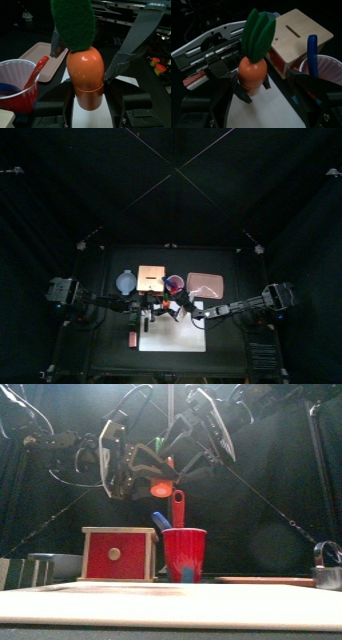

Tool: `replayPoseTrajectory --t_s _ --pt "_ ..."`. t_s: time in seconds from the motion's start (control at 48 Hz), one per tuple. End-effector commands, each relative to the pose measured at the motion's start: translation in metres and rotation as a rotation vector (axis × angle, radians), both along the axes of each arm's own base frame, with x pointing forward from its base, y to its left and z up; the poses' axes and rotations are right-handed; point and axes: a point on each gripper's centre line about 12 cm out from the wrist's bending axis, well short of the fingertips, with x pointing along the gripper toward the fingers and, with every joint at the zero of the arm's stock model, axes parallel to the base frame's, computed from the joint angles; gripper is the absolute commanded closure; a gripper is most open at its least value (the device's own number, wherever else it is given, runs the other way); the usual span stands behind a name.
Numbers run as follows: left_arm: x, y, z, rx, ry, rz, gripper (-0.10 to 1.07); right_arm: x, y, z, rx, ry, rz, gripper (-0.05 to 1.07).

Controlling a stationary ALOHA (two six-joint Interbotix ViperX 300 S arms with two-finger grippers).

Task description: Place carrot in bowl

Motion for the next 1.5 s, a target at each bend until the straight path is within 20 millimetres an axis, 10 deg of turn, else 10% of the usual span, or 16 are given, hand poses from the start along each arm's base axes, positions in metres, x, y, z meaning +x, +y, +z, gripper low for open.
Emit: replayPoseTrajectory --t_s 0.0,0.812,1.479 --pt "-0.003 0.001 0.013 0.003 -0.043 0.002 0.44 -0.01 0.001 0.024 -0.004 -0.061 0.005 -0.02" --pt "-0.159 0.074 0.007 -0.032 -0.045 0.318 0.44 -0.047 0.002 0.004 -0.012 0.0 -0.055 -0.02" --pt "-0.199 0.104 -0.043 -0.184 0.285 0.509 0.41 -0.045 0.0 -0.001 -0.002 0.013 -0.071 -0.01"
